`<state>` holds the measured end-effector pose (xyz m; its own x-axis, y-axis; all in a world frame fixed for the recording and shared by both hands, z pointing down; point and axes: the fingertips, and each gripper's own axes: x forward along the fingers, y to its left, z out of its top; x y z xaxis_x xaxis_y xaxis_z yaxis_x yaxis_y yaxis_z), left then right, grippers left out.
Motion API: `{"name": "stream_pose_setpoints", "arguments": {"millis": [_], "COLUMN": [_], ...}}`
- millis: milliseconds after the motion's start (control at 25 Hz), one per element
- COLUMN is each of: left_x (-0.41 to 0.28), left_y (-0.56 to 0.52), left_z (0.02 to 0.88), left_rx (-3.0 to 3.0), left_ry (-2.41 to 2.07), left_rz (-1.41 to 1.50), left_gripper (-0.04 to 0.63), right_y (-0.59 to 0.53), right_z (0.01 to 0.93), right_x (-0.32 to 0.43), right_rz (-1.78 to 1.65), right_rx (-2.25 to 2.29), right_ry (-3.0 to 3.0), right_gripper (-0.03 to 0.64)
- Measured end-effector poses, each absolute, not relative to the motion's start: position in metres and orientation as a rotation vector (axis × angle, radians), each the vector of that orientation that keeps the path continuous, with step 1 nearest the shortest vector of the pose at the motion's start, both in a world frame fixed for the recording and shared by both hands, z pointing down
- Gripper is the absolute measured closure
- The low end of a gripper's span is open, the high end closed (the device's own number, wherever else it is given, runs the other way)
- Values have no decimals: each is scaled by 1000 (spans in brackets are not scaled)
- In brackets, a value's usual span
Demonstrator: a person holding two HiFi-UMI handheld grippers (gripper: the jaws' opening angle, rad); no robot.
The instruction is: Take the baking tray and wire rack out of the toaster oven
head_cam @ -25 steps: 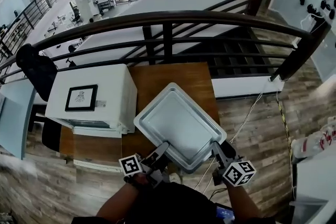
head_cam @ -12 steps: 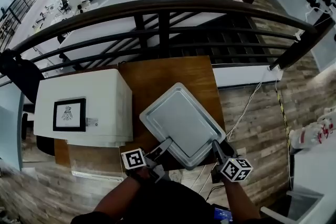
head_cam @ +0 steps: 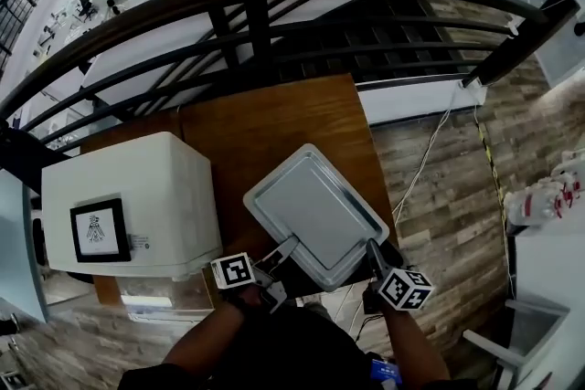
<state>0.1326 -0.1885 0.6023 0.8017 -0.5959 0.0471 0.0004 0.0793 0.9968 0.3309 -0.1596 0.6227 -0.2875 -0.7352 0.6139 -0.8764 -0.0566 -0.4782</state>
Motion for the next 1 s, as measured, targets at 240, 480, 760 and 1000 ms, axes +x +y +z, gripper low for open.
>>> {"name": "stream_pose_setpoints", "arguments": {"millis": [240, 480, 760, 1000], "left_x": [130, 133, 135, 141], "left_y": [-187, -190, -192, -193], "left_z": [638, 646, 661, 665], "left_rx": [1478, 1483, 1480, 1536], "left_ry": [-632, -611, -639, -677], "left_rz": [-276, -266, -163, 79], "left_gripper": [517, 517, 517, 403], "right_y": [-152, -149, -146, -141], "right_z": [637, 641, 647, 652], "right_x": [342, 341, 340, 335], "right_rz": [1303, 1301, 1302, 1284], "right_rx": [1804, 1814, 1828, 1810], "right_ry": [-1954, -1930, -1892, -1858], "right_gripper": [445, 445, 445, 451]}}
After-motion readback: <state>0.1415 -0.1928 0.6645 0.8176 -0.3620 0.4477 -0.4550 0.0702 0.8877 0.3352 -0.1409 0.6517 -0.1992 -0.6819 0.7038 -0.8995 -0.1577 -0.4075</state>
